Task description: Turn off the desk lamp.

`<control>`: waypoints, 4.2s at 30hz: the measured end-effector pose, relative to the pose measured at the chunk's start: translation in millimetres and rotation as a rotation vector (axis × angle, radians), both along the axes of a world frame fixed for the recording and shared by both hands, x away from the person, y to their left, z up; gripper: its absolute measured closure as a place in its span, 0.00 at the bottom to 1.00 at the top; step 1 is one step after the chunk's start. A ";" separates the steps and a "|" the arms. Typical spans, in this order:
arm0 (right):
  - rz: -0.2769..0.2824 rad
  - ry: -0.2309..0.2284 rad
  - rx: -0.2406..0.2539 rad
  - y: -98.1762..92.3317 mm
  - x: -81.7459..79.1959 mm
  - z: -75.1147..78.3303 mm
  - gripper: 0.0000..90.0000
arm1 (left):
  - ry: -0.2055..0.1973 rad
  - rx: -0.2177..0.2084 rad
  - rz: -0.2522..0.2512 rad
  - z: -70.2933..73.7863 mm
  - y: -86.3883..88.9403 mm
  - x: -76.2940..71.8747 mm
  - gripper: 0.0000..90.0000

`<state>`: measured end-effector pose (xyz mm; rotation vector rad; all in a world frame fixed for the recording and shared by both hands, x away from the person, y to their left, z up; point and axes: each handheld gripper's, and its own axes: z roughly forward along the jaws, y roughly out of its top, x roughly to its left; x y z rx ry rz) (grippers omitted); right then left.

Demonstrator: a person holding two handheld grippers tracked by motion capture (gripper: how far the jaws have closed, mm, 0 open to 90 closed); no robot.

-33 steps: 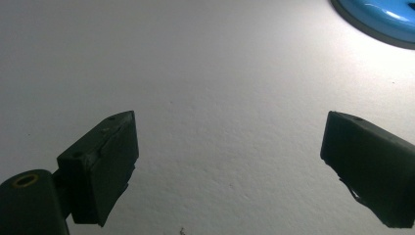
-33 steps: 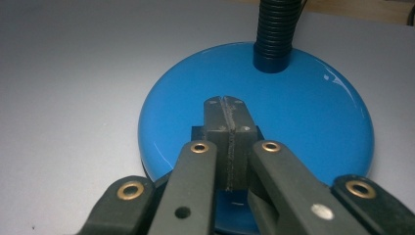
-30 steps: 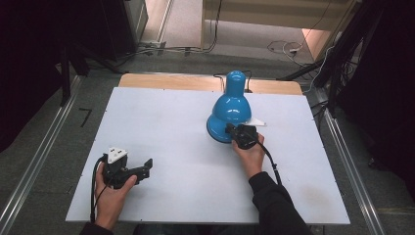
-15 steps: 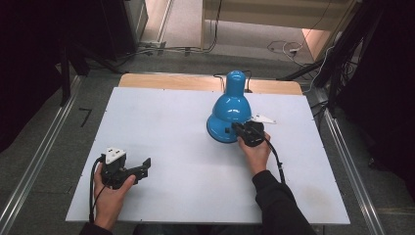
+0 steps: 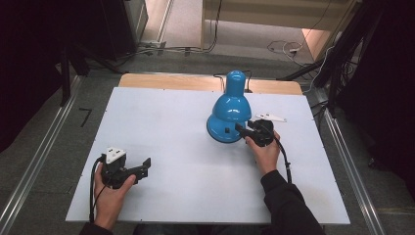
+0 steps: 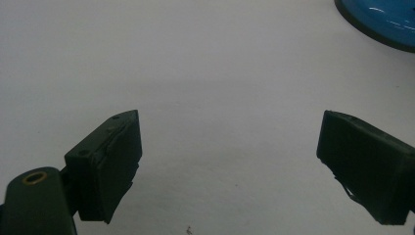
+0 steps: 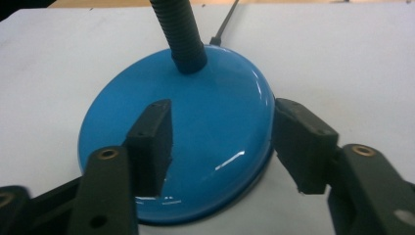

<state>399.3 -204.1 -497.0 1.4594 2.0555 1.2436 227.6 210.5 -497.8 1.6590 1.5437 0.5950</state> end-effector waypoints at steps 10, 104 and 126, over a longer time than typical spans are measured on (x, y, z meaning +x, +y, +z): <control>-0.001 0.024 -0.034 -13.3 -5.3 4.9 0.26 | -0.004 -0.001 0.005 -0.1 0.9 0.0 0.12; -0.017 0.026 -0.070 -83.2 -79.8 4.8 0.23 | 0.000 -0.015 0.006 0.1 5.7 -0.4 0.12; -0.016 0.028 -0.055 -99.0 -97.6 8.0 0.23 | 0.007 -0.020 0.011 -1.0 6.1 0.1 0.12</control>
